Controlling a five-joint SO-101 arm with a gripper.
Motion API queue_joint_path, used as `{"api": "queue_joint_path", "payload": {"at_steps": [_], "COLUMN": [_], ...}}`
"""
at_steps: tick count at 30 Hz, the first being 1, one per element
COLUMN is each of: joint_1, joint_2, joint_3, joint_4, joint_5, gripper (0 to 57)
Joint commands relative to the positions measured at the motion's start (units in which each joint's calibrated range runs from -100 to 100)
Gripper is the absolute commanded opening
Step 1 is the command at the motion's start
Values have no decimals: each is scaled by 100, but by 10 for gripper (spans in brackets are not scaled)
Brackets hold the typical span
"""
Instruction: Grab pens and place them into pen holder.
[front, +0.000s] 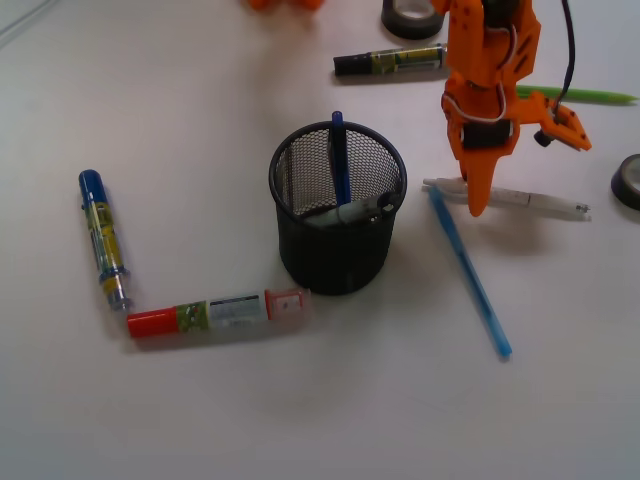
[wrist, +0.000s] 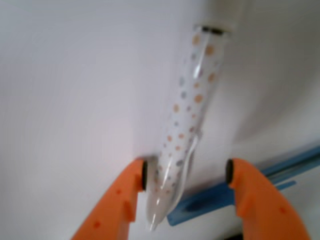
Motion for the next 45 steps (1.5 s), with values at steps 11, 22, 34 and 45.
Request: {"api": "queue_joint_path", "payload": {"at_steps": [11, 22, 34, 45], "joint_1": [252, 820, 1620, 1844], "joint_2": [-219, -3610, -6228, -5812], "joint_3": [-1342, -563, 6167, 8704], "joint_4": [1014, -1602, -8663, -11830], "joint_5": [68, -762, -1680, -2271], "gripper": [3, 4, 4, 4]}}
